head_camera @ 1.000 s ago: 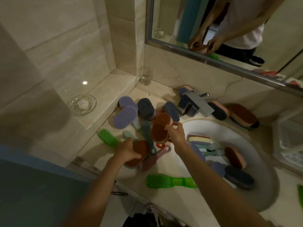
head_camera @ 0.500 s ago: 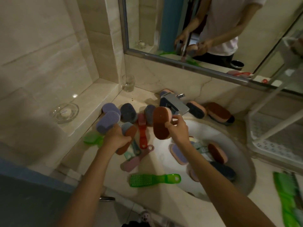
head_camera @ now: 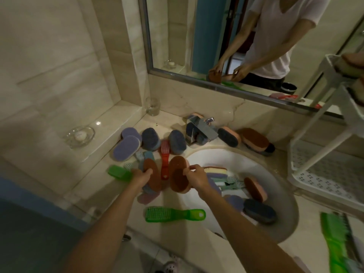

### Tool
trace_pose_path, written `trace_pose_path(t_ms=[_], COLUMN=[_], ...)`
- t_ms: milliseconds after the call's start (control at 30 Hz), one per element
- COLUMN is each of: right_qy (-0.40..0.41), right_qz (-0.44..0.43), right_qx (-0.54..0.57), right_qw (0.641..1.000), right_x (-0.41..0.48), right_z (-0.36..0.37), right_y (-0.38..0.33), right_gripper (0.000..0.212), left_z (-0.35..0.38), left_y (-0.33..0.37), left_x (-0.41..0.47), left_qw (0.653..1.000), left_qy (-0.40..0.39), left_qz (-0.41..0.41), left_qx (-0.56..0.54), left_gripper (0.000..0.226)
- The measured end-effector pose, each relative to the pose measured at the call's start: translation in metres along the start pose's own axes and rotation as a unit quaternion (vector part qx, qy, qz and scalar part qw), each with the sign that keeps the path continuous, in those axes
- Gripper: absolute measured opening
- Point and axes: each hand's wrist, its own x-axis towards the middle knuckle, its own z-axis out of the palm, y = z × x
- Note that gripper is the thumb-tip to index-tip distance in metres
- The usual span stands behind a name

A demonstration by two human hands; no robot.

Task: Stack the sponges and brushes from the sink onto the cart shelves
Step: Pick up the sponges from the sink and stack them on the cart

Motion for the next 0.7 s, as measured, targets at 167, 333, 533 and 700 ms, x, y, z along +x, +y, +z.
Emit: trace_pose_path(t_ms=[167,333,533,700], right_qy=[0.000,0.036,0.131,0.259], right_qz=[0.006,-0.030,-0.142,-0.250], right_qx=[-0.004,0.002,0.048,0.104], right_qw=[1.000,0.999,0.980,0.927], right_x=[0.006,0.009,-0.015,-0.051], right_z=[0.008,-0.002,-0.063,-0.151], right_y=[0.003,-0.008,-0.044,-0.071], right_gripper=[0.036,0.038,0.039,0.024], left_z=[-0.003,-0.011,0.008,0.057], left_y=[0.007,0.032,0.112,0.181], left_x=[-0.020,-0.024,-0.070,-0.128], left_qw=[0.997,0.990,0.977,0.950], left_qy=[-0.001,0.018,0.049,-0.040], left_qz=[-0.025,0.029,0.179,0.286], left_qx=[-0.075,-0.136,-0.109,-0.122], left_gripper=[0.049,0.049,0.038,0.037])
